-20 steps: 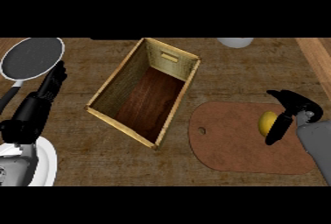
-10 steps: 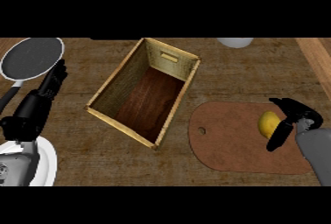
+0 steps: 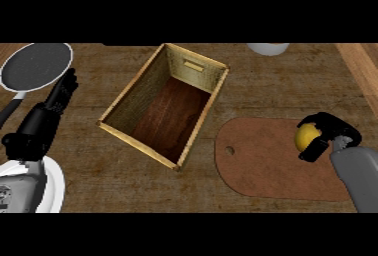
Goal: Pick the lemon from the cutting board and place it in the basket
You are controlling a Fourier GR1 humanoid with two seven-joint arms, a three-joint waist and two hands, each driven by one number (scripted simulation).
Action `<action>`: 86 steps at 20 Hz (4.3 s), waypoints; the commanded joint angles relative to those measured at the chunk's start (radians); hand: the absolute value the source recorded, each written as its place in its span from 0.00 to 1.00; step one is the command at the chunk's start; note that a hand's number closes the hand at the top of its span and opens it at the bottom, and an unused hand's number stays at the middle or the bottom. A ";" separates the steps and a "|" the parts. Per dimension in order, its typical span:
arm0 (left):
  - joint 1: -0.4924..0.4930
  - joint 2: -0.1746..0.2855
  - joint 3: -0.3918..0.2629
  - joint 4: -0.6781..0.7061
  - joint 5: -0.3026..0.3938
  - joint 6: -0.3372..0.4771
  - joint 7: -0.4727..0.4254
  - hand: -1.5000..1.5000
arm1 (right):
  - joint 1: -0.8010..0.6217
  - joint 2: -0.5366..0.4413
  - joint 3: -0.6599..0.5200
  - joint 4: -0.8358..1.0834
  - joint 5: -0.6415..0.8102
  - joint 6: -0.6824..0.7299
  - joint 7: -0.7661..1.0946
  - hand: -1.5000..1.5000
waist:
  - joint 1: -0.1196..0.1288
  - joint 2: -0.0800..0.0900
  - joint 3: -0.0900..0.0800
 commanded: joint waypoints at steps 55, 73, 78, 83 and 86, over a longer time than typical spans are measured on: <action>-0.022 -0.040 0.016 -0.002 -0.034 -0.025 -0.001 0.50 | -1.099 0.367 -0.081 -0.240 0.120 -0.252 0.490 1.00 | 0.022 0.005 0.003; -0.002 -0.027 0.036 -0.005 -0.040 -0.028 -0.002 0.50 | -1.199 0.383 -0.009 0.176 0.105 -0.054 0.492 1.00 | -0.001 -0.002 0.005; 0.037 -0.050 0.011 -0.011 -0.055 -0.024 -0.021 0.50 | -1.205 0.393 -0.025 0.234 0.068 -0.011 0.445 0.00 | 0.005 0.000 0.005; 0.014 -0.051 0.020 0.016 -0.059 -0.020 -0.041 0.50 | -1.161 0.415 -0.058 0.188 0.001 -0.054 0.441 0.00 | -0.002 0.001 0.006; -0.002 -0.021 0.056 0.022 -0.026 -0.048 -0.021 0.50 | -1.160 0.404 -0.086 0.126 -0.004 -0.086 0.456 0.00 | -0.004 -0.001 0.006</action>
